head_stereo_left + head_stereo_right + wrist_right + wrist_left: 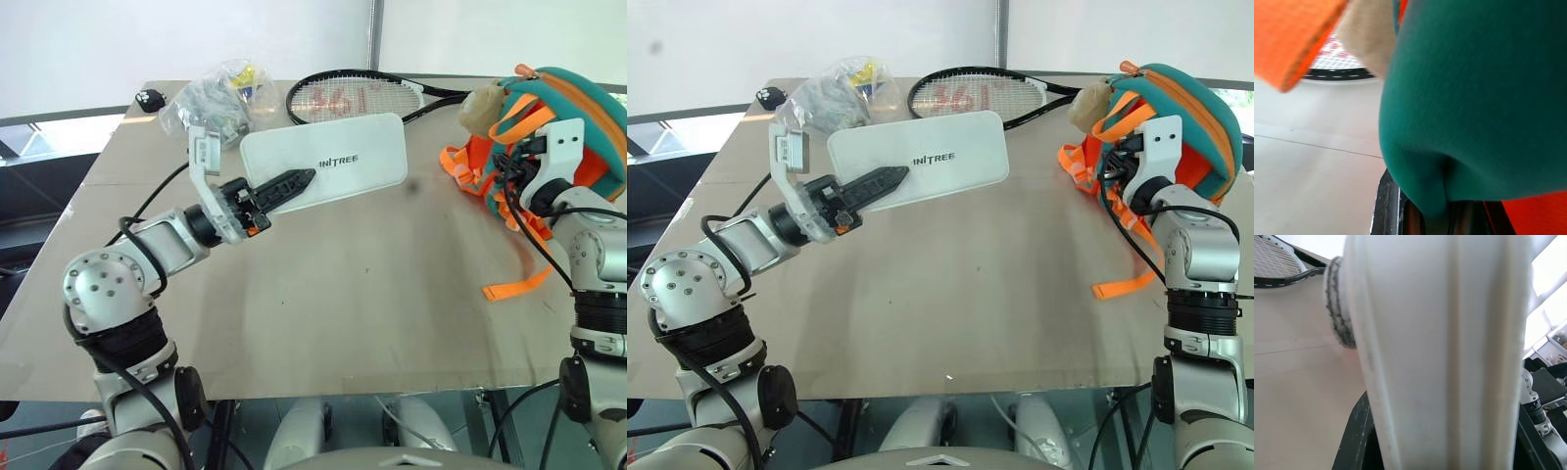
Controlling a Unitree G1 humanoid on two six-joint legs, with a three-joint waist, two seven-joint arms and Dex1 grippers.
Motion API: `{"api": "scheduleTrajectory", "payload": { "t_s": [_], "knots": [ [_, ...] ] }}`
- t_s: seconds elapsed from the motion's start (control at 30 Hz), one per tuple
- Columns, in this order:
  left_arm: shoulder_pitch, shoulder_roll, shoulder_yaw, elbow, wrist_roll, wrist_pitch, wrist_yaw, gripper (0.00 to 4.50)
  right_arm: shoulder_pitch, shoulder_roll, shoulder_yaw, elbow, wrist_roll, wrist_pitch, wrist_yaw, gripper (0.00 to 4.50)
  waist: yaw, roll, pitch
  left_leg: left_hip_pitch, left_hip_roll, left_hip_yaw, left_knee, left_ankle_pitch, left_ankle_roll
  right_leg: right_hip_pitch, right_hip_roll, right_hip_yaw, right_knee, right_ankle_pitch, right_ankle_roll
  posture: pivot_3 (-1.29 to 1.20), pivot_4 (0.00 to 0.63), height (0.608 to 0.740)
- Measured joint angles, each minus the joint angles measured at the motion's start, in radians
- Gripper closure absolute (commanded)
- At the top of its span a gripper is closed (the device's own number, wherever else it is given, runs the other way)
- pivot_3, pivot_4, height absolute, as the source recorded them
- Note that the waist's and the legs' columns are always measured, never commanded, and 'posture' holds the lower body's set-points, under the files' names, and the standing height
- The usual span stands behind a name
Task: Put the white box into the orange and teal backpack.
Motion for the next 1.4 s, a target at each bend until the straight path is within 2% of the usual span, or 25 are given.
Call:
{"api": "scheduleTrajectory", "payload": {
  "t_s": [0.13, 0.3, 0.43, 0.6, 0.73, 0.83, 0.97, 1.07, 1.23, 1.33, 1.4],
  "knots": [
    [-0.018, -0.011, -0.001, 0.052, 0.01, -0.08, 0.05, 3.38, 0.0, 0.022, 0.004, -0.075, 0.146, 0.006, 0.182, 4.46, -0.004, 0.001, 0.001, 0.0, 0.001, 0.0, 0.0, 0.0, 0.0, 0.0, 0.001, 0.001, 0.0, 0.0, 0.0, 0.0, 0.15, 0.74],
    [-0.086, -0.009, 0.035, 0.171, 0.089, -0.247, 0.109, 3.38, -0.016, 0.016, 0.025, -0.272, 0.403, 0.114, 0.392, 4.46, -0.004, 0.001, 0.002, -0.001, 0.001, 0.0, 0.001, 0.0, 0.0, 0.0, 0.001, 0.0, -0.001, 0.0, 0.0, 0.0, 0.15, 0.74],
    [-0.075, 0.033, 0.03, 0.171, 0.09, -0.268, 0.07, 3.38, -0.013, -0.032, 0.043, -0.373, 0.528, 0.193, 0.477, 4.46, 0.002, 0.0, 0.003, -0.003, 0.0, -0.004, 0.001, 0.0, 0.0, -0.001, -0.001, -0.003, -0.002, 0.0, 0.0, 0.0, 0.15, 0.74],
    [-0.073, 0.094, 0.033, 0.171, 0.082, -0.276, 0.024, 3.38, -0.013, -0.116, 0.031, -0.425, 0.646, 0.267, 0.502, 4.46, 0.004, -0.002, 0.006, -0.002, -0.001, -0.007, 0.0, 0.0, 0.0, -0.001, -0.002, -0.005, -0.003, 0.0, 0.0, 0.0, 0.15, 0.74],
    [-0.025, 0.127, 0.035, 0.129, 0.078, -0.311, -0.076, 3.38, 0.056, -0.229, 0.069, -0.464, 0.583, 0.258, 0.541, 4.46, 0.004, -0.002, 0.005, -0.002, 0.0, -0.007, -0.001, 0.0, 0.0, -0.001, -0.002, -0.005, -0.006, 0.0, 0.0, 0.0, 0.15, 0.74],
    [0.028, 0.161, 0.035, 0.115, 0.044, -0.307, -0.169, 3.38, 0.126, -0.259, 0.157, -0.448, 0.47, 0.23, 0.543, 4.46, 0.0, -0.002, 0.006, -0.002, 0.0, -0.006, -0.001, 0.0, 0.0, -0.001, -0.002, -0.004, -0.006, 0.0, 0.0, 0.0, 0.15, 0.74],
    [0.06, 0.231, 0.035, 0.112, 0.014, -0.301, -0.281, 3.38, 0.134, -0.271, 0.174, -0.436, 0.43, 0.189, 0.572, 4.46, 0.001, -0.002, 0.006, -0.002, 0.0, -0.006, -0.001, 0.0, 0.0, -0.001, -0.002, -0.005, -0.007, 0.0, 0.0, 0.0, 0.15, 0.74],
    [0.088, 0.287, 0.008, 0.113, 0.067, -0.343, -0.409, 3.38, 0.145, -0.315, 0.146, -0.377, 0.442, 0.177, 0.645, 4.46, 0.008, -0.002, 0.006, -0.002, -0.001, -0.007, -0.001, 0.0, 0.0, -0.001, -0.003, -0.006, -0.008, 0.0, 0.0, 0.0, 0.15, 0.74],
    [0.089, 0.29, -0.075, 0.112, 0.148, -0.419, -0.519, 3.38, 0.143, -0.336, 0.109, -0.334, 0.477, 0.181, 0.7, 4.46, 0.013, -0.002, 0.007, -0.002, -0.001, -0.007, -0.001, 0.0, 0.0, 0.0, -0.003, -0.006, -0.008, 0.0, 0.0, 0.0, 0.15, 0.74],
    [0.051, 0.254, -0.211, 0.132, 0.339, -0.628, -0.613, 3.38, 0.155, -0.345, 0.045, -0.345, 0.572, 0.198, 0.769, 4.46, 0.021, -0.003, 0.007, -0.004, -0.001, -0.007, 0.0, 0.0, 0.0, 0.0, -0.002, -0.007, -0.01, 0.0, 0.0, 0.0, 0.15, 0.74],
    [0.04, 0.253, -0.251, 0.137, 0.389, -0.694, -0.664, 3.38, 0.163, -0.359, 0.024, -0.353, 0.595, 0.2, 0.784, 4.46, 0.026, -0.003, 0.007, -0.004, -0.001, -0.006, 0.0, 0.0, 0.0, 0.0, -0.002, -0.007, -0.01, 0.0, 0.0, 0.0, 0.15, 0.74]
  ]
}}
